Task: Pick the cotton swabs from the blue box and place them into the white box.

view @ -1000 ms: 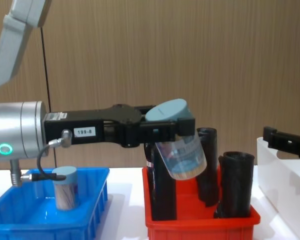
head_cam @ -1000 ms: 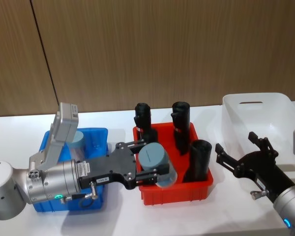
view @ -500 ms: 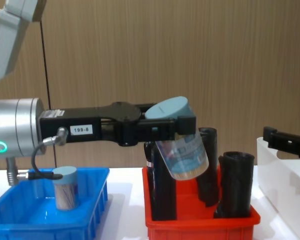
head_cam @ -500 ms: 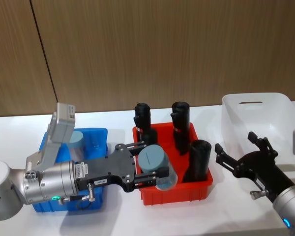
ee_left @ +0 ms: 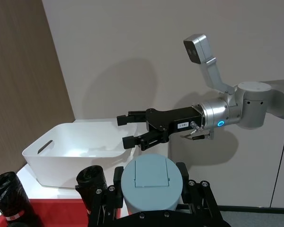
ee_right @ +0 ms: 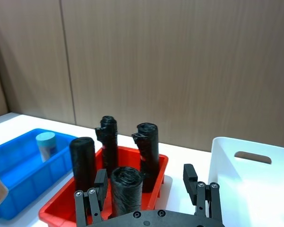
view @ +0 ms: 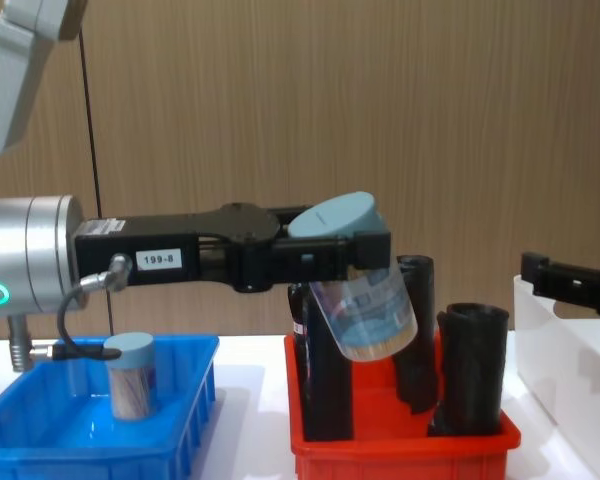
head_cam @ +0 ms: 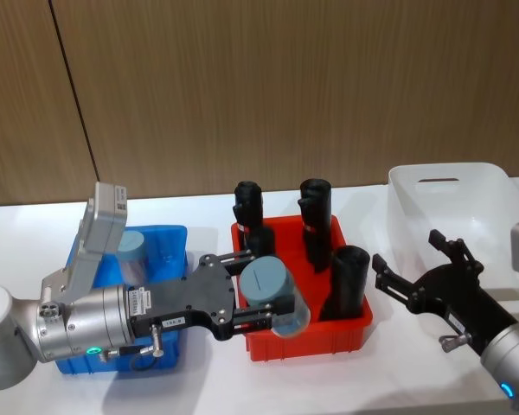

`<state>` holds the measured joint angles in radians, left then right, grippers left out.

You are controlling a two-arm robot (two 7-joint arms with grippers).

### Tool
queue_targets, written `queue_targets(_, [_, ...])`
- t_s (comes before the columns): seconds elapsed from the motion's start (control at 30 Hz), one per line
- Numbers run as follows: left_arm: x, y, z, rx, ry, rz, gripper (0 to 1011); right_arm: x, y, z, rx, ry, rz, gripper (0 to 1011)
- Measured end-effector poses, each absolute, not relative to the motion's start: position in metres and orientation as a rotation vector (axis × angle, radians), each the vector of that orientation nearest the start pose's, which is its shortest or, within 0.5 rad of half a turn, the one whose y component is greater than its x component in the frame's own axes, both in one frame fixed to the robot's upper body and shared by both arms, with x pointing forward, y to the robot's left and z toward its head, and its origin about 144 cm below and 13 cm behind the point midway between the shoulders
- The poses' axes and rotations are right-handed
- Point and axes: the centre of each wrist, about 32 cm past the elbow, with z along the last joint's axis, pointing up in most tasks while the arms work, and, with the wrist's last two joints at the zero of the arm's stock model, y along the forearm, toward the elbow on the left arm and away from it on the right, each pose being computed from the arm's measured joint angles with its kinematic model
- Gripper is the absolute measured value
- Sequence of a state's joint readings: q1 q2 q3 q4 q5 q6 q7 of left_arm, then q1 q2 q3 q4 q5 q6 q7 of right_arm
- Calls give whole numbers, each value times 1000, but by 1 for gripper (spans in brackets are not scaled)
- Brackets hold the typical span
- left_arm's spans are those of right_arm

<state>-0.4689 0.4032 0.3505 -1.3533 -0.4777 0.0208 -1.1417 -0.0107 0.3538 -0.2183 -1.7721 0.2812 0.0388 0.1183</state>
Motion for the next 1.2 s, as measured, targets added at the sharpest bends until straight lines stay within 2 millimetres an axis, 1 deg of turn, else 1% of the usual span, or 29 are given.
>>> queue_targets(0.23, [570,271,1237,-3,-105,203,664,448,-252,1199,-20,-106,-1117,1002])
queue_targets(0.27, [570,271,1237,-3,-105,203,664,449,-256,1202,-33,-110,-1090,1002])
queue_targets(0.57, [570,271,1237,-3,-104,202,664,455,-271,1213,-76,-107,-982,1002])
queue_targets(0.7, [570,271,1237,-3,-105,202,664,461,-283,1223,-112,-100,-889,1001])
queue_targets(0.93, [570,271,1237,-3,-105,202,664,469,-291,1233,-145,-91,-788,1002])
queue_targets(1.2, [570,271,1237,-3,-105,202,664,477,-293,1242,-169,-87,-696,1002])
